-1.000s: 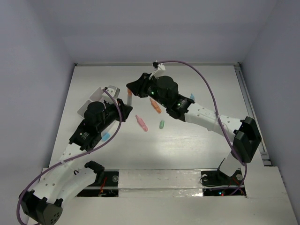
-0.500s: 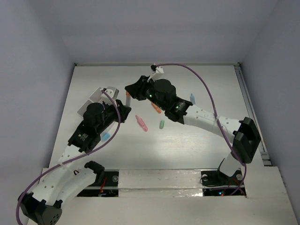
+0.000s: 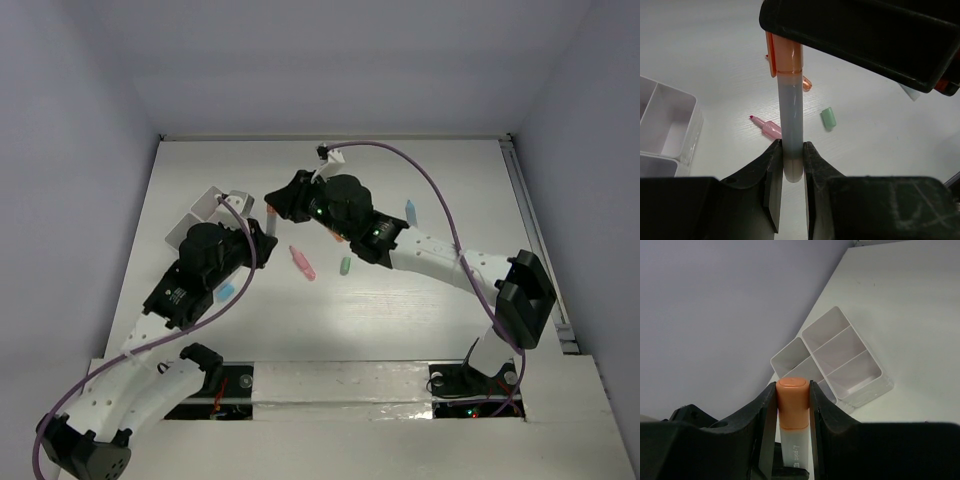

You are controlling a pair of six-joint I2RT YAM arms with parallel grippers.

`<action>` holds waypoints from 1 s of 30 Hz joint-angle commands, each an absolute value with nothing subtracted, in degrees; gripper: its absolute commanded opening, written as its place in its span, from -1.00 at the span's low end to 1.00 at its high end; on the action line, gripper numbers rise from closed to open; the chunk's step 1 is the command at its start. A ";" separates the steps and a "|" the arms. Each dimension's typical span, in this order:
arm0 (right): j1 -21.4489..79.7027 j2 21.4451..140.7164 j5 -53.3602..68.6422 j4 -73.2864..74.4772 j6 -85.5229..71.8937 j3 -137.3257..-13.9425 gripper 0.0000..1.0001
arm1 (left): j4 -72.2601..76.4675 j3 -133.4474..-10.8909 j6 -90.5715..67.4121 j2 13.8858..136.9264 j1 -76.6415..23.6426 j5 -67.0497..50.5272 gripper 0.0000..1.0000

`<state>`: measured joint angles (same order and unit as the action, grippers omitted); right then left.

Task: Sort the stationery into containers
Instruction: Close the pen cap on the pen.

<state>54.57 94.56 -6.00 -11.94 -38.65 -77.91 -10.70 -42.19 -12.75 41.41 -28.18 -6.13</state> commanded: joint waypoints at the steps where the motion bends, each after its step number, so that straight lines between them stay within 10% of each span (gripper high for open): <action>1: 58.10 94.22 -0.79 -2.56 -38.59 -76.64 -0.97 | -2.55 -43.07 -12.66 40.17 -27.60 -0.53 -1.00; 30: 68.37 98.00 4.22 -5.81 -40.78 -64.42 -1.00 | -1.93 -43.86 -11.07 35.68 -23.64 3.78 -1.00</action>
